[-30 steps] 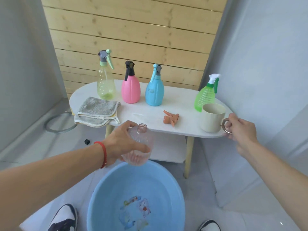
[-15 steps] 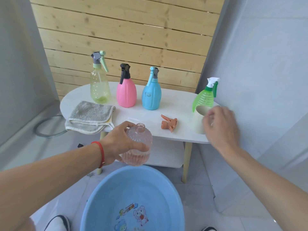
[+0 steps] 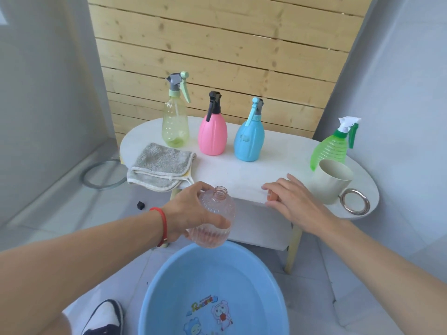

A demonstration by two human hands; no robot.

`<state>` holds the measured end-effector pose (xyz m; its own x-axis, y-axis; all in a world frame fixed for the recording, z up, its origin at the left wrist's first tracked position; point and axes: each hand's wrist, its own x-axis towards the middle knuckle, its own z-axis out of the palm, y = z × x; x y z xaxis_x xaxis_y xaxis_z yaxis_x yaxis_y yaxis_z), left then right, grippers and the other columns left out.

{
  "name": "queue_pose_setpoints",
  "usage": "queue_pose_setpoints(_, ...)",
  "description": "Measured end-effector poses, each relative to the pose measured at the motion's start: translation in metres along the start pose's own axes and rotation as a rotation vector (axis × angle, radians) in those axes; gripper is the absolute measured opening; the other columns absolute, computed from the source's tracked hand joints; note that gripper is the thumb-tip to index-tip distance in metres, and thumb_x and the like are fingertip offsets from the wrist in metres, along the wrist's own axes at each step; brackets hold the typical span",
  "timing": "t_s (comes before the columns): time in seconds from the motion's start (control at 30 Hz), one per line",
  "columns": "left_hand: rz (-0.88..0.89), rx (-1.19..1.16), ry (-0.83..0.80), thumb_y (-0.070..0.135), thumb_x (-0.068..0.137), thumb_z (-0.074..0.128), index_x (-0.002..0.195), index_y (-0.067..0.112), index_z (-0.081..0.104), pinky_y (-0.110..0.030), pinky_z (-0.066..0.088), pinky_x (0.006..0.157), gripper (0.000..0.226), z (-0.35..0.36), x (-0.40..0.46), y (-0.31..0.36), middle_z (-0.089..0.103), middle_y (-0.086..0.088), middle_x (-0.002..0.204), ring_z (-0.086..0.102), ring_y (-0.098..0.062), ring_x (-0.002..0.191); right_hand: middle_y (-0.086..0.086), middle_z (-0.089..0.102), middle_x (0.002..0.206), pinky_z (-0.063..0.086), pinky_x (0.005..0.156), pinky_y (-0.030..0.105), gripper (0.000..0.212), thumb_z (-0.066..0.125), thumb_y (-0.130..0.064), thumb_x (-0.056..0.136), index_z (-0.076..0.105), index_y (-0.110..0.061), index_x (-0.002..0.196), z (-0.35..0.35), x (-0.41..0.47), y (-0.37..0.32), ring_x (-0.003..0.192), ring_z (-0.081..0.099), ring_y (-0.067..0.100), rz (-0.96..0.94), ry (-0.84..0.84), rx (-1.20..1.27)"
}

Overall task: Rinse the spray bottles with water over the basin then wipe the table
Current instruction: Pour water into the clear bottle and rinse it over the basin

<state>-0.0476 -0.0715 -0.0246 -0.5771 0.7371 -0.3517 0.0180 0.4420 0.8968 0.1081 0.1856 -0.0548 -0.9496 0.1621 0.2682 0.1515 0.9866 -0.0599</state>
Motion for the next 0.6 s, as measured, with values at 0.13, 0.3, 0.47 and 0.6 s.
queue_pose_setpoints(0.13, -0.038, 0.001, 0.009, 0.026, 0.054, 0.097, 0.118, 0.04, 0.057, -0.025, 0.043, 0.044, 0.077, -0.007, 0.001, -0.011, 0.054, 0.006, 0.12, 0.059, -0.023, 0.088, -0.013, 0.061, 0.1, 0.049, 0.096, 0.039, 0.037, 0.06, -0.032, 0.103, 0.06, -0.018, 0.137, -0.025, -0.005, -0.019, 0.099, 0.062, 0.02, 0.055, 0.038, 0.169)
queue_pose_setpoints(0.3, -0.068, 0.006, 0.042, 0.025, 0.054, 0.098, 0.123, 0.04, 0.053, -0.025, 0.045, 0.044, 0.083, -0.015, 0.003, -0.021, 0.052, 0.005, 0.125, 0.058, -0.021, 0.09, -0.02, 0.07, 0.094, 0.054, 0.075, 0.024, 0.029, 0.067, -0.043, 0.094, 0.062, -0.037, 0.121, -0.063, -0.025, -0.046, 0.071, 0.067, 0.018, 0.223, -0.073, 0.533)
queue_pose_setpoints(0.47, -0.08, 0.031, 0.089, 0.027, 0.052, 0.098, 0.122, 0.04, 0.053, -0.031, 0.05, 0.053, 0.084, -0.024, 0.002, -0.031, 0.054, 0.007, 0.123, 0.06, -0.02, 0.091, -0.006, 0.068, 0.085, 0.058, 0.072, 0.042, 0.018, 0.07, -0.023, 0.095, 0.071, -0.029, 0.112, -0.075, -0.039, -0.058, 0.064, 0.063, 0.034, 0.238, -0.145, 0.727)
queue_pose_setpoints(0.6, -0.089, 0.057, 0.088, 0.027, 0.052, 0.098, 0.124, 0.042, 0.052, -0.028, 0.047, 0.048, 0.087, -0.029, 0.0, -0.036, 0.054, 0.006, 0.123, 0.058, -0.019, 0.087, -0.006, 0.069, 0.085, 0.058, 0.069, 0.051, 0.018, 0.069, -0.02, 0.096, 0.07, -0.027, 0.112, -0.071, -0.047, -0.062, 0.062, 0.058, 0.035, 0.226, -0.189, 0.73)
